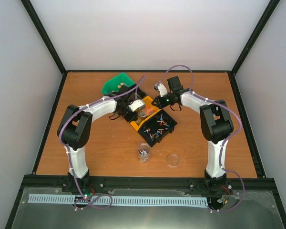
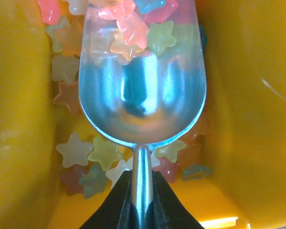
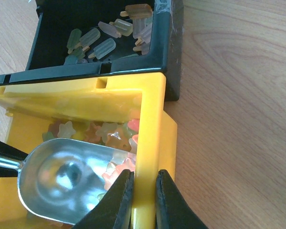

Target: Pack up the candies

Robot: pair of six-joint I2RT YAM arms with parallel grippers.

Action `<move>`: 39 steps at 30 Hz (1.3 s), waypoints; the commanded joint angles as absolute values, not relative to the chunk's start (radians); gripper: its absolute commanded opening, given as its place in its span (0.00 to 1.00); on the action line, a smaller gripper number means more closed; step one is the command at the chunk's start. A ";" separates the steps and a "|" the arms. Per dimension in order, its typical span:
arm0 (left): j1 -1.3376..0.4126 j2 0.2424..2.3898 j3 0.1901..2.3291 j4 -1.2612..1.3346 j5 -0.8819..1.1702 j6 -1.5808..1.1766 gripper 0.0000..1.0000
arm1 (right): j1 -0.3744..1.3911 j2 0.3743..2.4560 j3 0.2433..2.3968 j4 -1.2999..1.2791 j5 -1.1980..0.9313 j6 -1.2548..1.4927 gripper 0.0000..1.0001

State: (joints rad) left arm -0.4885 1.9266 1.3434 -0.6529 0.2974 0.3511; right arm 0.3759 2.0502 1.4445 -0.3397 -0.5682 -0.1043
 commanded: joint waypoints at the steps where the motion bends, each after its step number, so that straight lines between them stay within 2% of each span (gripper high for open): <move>1: -0.444 1.900 1.255 -0.518 0.403 0.314 0.01 | 0.397 2.039 1.417 -0.412 -0.593 -0.199 0.03; 13: -0.347 1.744 1.094 -0.445 0.461 0.441 0.01 | 0.368 2.028 1.427 -0.439 -0.589 -0.221 0.04; 24: -0.321 1.595 0.906 -0.318 0.523 0.527 0.01 | 0.345 2.024 1.449 -0.484 -0.595 -0.249 0.13; 31: -0.309 1.513 0.844 -0.234 0.551 0.531 0.01 | 0.340 2.013 1.449 -0.491 -0.596 -0.264 0.28; 39: -0.307 1.377 0.922 -0.471 0.576 0.705 0.01 | 0.329 1.996 1.491 -0.518 -0.592 -0.259 0.54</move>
